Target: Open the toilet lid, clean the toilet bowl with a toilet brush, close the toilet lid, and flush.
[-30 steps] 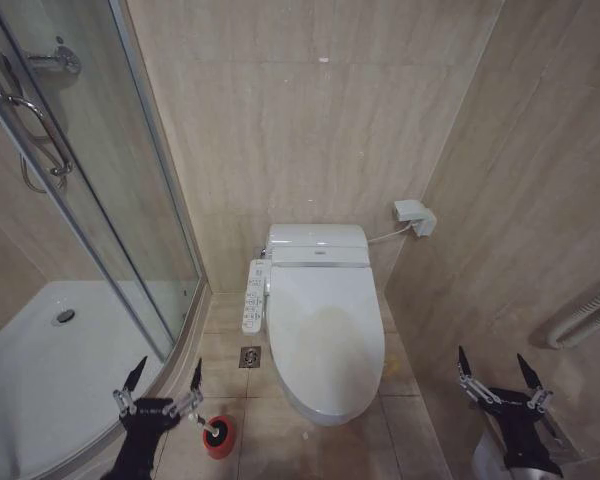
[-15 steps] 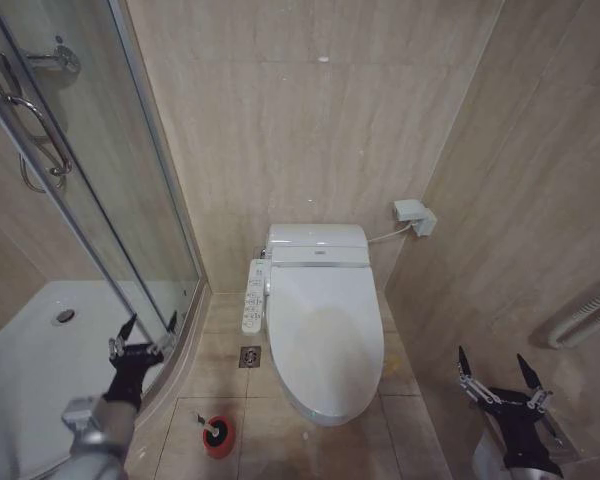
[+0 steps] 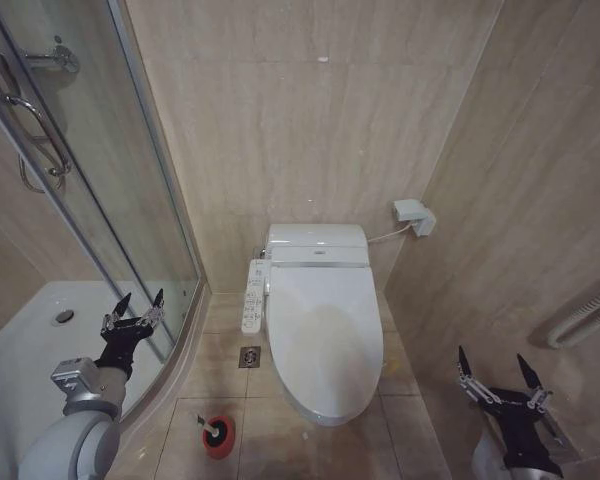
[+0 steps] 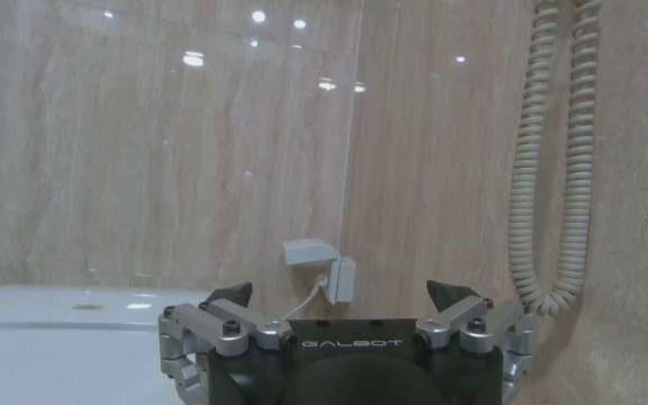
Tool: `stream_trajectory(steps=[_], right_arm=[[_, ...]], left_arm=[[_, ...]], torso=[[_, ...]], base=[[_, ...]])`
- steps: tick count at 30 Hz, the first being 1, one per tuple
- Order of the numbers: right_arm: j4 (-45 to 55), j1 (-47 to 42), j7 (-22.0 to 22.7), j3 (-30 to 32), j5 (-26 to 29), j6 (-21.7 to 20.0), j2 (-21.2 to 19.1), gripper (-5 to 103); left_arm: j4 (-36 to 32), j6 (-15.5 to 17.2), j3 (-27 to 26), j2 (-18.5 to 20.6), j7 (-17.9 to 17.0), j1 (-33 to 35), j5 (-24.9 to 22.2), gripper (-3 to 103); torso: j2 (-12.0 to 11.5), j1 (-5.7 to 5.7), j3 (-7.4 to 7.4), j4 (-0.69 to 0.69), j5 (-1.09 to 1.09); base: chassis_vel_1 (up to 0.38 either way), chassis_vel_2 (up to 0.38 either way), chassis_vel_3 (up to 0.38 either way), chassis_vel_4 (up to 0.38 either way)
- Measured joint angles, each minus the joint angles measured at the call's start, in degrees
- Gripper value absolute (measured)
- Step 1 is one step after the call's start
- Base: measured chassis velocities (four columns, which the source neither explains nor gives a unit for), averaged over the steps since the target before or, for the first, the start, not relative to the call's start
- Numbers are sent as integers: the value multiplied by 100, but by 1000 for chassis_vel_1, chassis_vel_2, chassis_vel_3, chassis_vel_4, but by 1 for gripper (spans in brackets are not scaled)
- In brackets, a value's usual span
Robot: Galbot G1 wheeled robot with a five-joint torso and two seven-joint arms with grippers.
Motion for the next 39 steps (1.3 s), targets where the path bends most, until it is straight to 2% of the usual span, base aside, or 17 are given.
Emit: stream_trajectory(steps=[3, 4, 6, 7, 14, 15, 19, 21, 22, 26, 32, 35, 39], right_arm=[[0, 0, 0, 0, 0, 0, 0, 100], [0, 0, 0, 0, 0, 0, 0, 100], [1, 0, 0, 0, 0, 0, 0, 100], [0, 0, 0, 0, 0, 0, 0, 100], [1, 0, 0, 0, 0, 0, 0, 100], [0, 0, 0, 0, 0, 0, 0, 100], [0, 0, 0, 1, 0, 0, 0, 100], [1, 0, 0, 0, 0, 0, 0, 100], [0, 0, 0, 1, 0, 0, 0, 100], [1, 0, 0, 0, 0, 0, 0, 100], [1, 0, 0, 0, 0, 0, -1, 100], [1, -1, 0, 1, 0, 0, 0, 100], [1, 0, 0, 1, 0, 0, 0, 100]], left_arm=[[520, -629, 24, 96, 278, -23, 68, 70], [520, -629, 24, 96, 278, -23, 68, 70], [939, -1136, 46, 177, 501, -41, 133, 70], [1022, -1244, 52, 194, 548, -44, 148, 47], [1085, -1340, 59, 206, 585, -41, 167, 47], [1085, -1340, 59, 206, 585, -39, 168, 20], [1240, -1444, 59, 261, 635, -77, 138, 20], [1813, -1795, 24, 498, 782, -222, -18, 20], [2057, -1939, 5, 597, 840, -282, -84, 0], [2318, -2112, -14, 709, 910, -350, -163, 0], [2404, -2141, -13, 742, 974, -394, -190, 0], [2910, -2314, 54, 927, 1466, -700, -340, 0], [3031, -2358, 217, 884, 1447, -821, -415, 0]], torso=[[0, 0, 0, 0, -1], [0, 0, 0, 0, -1], [0, 0, 0, 0, -1], [0, 1, 0, 0, -3], [0, 0, 0, 0, -1], [0, 0, 0, 0, 0], [0, 0, 0, 0, -1], [0, 0, 0, 0, -2], [0, 0, 0, -1, -2], [0, 0, 0, 0, -2], [0, 0, 0, 1, -2], [0, 1, 0, -1, 0], [-1, 1, 0, 0, -1]], base=[[0, 0, 0, 0], [0, 0, 0, 0], [0, 0, 0, 0], [0, 0, 0, 0], [0, 0, 0, 0], [0, 0, 0, 0], [0, 0, 0, 0], [0, 0, 0, 0], [0, 0, 0, 0], [0, 0, 0, 0], [0, 0, 0, 0], [0, 0, 0, 0], [0, 0, 0, 0]])
